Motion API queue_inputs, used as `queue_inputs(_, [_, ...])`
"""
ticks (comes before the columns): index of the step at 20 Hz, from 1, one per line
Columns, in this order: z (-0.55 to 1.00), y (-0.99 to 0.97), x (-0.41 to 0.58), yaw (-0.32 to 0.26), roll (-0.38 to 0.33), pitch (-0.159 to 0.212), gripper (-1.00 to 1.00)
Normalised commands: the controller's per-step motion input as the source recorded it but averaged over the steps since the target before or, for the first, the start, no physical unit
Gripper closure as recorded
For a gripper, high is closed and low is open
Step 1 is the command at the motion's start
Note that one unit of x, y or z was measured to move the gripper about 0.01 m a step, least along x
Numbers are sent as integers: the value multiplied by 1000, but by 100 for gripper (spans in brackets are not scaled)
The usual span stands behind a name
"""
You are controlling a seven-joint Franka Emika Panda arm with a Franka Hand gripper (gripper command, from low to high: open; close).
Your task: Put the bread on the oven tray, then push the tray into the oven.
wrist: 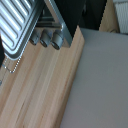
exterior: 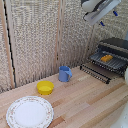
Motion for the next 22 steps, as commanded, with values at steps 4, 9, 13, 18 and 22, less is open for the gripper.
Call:
queue_inputs(4, [-198,-14,0,308,-197,116,-100])
queue_inputs(9, [-269,-5,-1,305,-194,142,-100])
queue_inputs(13, [-292,0,-79,246,-219,243,-100])
queue_inputs(18, [-222,0,-51,192,-222,286,-100])
queue_inputs(22, [-195,6,0,145,-233,299,-100])
